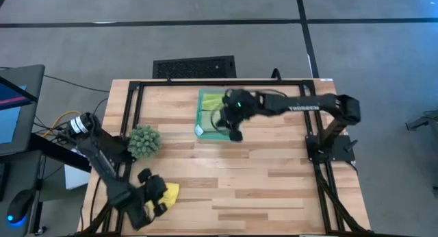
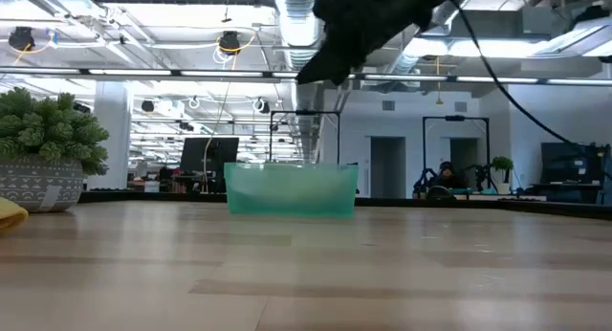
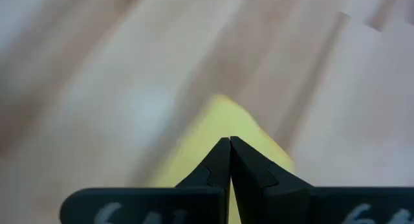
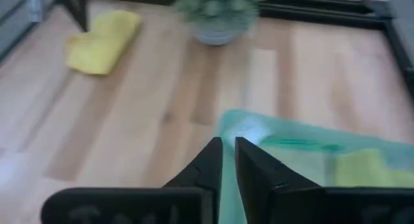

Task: Fold microfiber towels
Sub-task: Fold the yellow microfiber cloth

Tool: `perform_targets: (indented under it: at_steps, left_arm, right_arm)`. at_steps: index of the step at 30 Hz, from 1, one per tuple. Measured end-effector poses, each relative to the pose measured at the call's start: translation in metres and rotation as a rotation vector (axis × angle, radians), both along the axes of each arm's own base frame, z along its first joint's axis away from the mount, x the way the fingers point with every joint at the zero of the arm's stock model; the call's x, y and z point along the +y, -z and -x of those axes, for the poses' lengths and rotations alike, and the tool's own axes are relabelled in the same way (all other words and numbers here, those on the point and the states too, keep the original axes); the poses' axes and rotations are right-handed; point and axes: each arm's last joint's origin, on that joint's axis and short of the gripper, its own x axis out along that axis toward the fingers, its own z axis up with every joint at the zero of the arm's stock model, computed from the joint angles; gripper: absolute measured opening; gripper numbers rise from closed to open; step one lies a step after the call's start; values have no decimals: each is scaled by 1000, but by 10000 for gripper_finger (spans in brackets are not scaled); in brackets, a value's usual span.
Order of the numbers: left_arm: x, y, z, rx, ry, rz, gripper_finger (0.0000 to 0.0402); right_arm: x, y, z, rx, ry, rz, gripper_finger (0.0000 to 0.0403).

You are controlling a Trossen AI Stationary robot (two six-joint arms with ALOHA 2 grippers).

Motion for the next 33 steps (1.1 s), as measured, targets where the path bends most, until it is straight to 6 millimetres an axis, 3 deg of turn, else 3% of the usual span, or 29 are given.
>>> perform_targets:
  at_steps: [5, 9, 13, 17, 20, 25, 28, 33]
  left_arm:
    - [-32, 25, 15, -67, -67, 114, 0]
    - [-63, 48, 7, -118, -8, 160, 0]
    - [-87, 62, -5, -27, 22, 125, 0]
    - [-99, 51, -14, 175, -27, 88, 0]
    - [-102, 28, -15, 353, -25, 30, 0]
    - [-103, 0, -19, 446, 186, -99, 7]
    - [-104, -3, -20, 436, 329, -169, 31]
    - [-98, 10, -16, 480, 362, -216, 95]
  right_arm:
    - [52, 0, 27, 28, -17, 2, 51]
    - [91, -2, 45, 35, -69, -4, 48]
    - [127, 15, 59, 91, -129, 21, 47]
    - [157, 48, 72, 164, -212, 50, 47]
    - [176, 77, 78, 203, -244, 33, 47]
    - [200, 114, 75, 151, -339, 58, 47]
    - [206, 130, 69, 180, -355, 69, 47]
    - [210, 139, 62, 215, -349, 67, 47]
